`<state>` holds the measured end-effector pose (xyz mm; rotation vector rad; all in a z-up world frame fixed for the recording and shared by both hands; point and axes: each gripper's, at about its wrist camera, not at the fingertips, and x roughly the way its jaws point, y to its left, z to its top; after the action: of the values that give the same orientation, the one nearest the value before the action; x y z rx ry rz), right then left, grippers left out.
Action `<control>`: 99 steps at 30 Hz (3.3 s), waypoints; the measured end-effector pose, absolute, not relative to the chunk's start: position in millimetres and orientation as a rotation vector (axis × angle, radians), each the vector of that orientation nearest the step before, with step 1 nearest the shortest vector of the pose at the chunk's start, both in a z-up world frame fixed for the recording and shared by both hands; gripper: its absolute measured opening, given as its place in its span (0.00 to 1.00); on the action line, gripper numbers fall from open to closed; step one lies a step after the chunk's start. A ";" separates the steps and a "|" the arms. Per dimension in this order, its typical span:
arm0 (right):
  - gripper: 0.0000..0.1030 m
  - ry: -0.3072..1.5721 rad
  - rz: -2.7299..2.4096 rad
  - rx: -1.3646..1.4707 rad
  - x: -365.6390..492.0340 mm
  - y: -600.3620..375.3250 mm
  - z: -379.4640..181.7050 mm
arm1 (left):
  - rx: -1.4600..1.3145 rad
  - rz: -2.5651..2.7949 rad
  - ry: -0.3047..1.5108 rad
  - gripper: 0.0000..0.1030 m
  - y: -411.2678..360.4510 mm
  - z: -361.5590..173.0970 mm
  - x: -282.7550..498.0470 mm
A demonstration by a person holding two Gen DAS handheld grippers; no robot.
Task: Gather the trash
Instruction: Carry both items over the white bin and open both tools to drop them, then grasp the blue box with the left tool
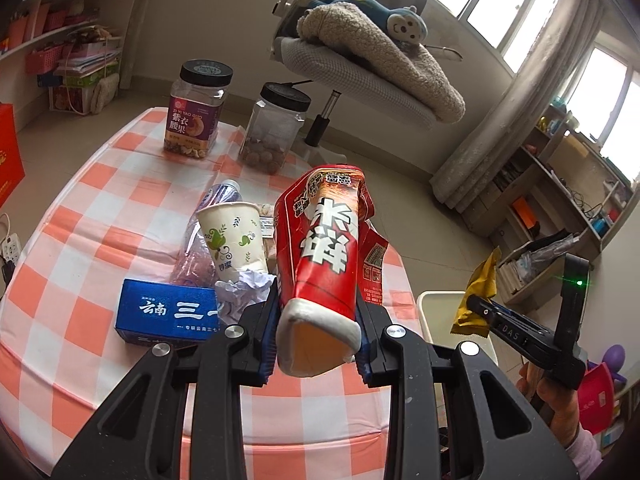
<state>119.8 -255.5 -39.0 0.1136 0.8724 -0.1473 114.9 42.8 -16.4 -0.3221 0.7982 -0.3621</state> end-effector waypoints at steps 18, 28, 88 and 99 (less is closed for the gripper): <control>0.93 0.521 -0.625 0.236 52.6 -390.2 31.9 | -0.196 -0.644 0.862 0.30 -137.8 -7.2 129.8; 0.93 0.447 -0.685 0.370 25.0 -444.0 45.9 | -0.084 -0.735 0.892 0.32 -244.1 -14.6 131.2; 0.93 0.637 -0.226 -0.026 132.4 -169.3 3.4 | 0.268 -0.182 1.092 0.93 23.7 -54.2 187.5; 0.93 1.001 -0.119 0.221 177.0 -189.7 -56.1 | 0.632 -0.364 1.261 0.93 33.1 -134.6 203.4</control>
<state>177.0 -189.7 -56.1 0.2206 1.0012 -0.1189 203.4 33.1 -134.6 0.6319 1.2606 -0.3642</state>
